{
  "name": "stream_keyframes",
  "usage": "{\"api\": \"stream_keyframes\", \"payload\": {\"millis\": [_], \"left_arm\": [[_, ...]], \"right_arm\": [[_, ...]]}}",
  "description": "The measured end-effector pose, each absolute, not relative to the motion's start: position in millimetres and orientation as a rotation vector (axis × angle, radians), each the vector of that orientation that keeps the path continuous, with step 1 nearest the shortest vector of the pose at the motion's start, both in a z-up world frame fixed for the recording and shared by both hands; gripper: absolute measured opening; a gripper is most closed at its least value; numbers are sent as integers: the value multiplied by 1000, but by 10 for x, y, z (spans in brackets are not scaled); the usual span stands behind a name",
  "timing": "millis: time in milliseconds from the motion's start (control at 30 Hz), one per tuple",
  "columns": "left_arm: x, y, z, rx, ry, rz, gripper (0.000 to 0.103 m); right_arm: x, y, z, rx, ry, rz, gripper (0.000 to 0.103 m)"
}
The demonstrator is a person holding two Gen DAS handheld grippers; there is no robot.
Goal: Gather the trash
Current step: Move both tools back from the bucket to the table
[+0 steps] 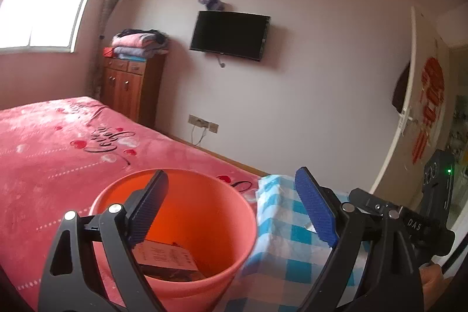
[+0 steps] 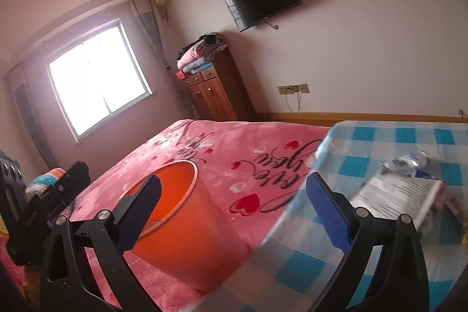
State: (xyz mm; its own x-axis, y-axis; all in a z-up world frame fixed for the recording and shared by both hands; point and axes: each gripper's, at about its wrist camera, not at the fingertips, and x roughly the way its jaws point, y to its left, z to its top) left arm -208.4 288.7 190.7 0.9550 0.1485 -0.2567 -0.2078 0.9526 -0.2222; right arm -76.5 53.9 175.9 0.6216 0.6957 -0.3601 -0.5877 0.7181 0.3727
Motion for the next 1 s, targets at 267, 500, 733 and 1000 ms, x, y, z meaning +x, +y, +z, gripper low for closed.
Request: {"api": "stream_keyframes", "payload": {"millis": [267, 500, 733, 1000], "left_arm": [[-1979, 2521, 1849, -192, 310, 93, 89], [-1961, 2212, 1764, -133, 330, 25, 89], [-1903, 1965, 1684, -128, 344, -33, 89], [-1685, 1680, 1527, -117, 415, -68, 89]], "right_arm": [[-925, 166, 1599, 225, 528, 656, 98], [-1038, -208, 1517, 243, 531, 574, 98], [-1121, -491, 1438, 231, 541, 514, 98], [-1082, -781, 1309, 217, 572, 485, 98]]}}
